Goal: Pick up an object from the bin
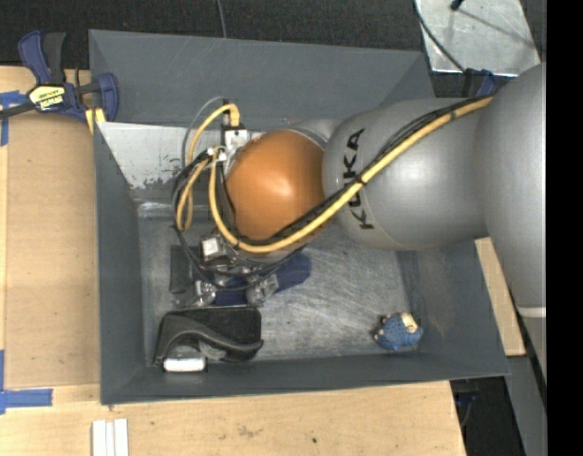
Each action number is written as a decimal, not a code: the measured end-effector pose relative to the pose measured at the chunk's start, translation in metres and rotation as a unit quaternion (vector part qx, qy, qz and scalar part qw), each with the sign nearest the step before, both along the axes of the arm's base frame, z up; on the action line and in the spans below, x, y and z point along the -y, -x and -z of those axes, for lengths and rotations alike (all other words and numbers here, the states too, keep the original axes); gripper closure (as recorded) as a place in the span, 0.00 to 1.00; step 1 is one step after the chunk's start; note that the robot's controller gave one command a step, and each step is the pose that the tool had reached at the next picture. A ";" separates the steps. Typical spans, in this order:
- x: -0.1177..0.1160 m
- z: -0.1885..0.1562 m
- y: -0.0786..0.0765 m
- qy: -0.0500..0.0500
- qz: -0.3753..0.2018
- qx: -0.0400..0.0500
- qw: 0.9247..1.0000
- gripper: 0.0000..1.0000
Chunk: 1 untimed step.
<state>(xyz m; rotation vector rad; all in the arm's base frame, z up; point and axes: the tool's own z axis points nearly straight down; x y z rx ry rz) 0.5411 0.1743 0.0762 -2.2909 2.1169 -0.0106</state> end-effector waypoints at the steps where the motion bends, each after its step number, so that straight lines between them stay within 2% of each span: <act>1: -0.001 -0.002 -0.003 0.003 0.002 -0.006 1.000 0.00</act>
Offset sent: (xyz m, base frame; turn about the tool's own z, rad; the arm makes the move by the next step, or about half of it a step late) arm 0.0000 0.0000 0.0000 0.0001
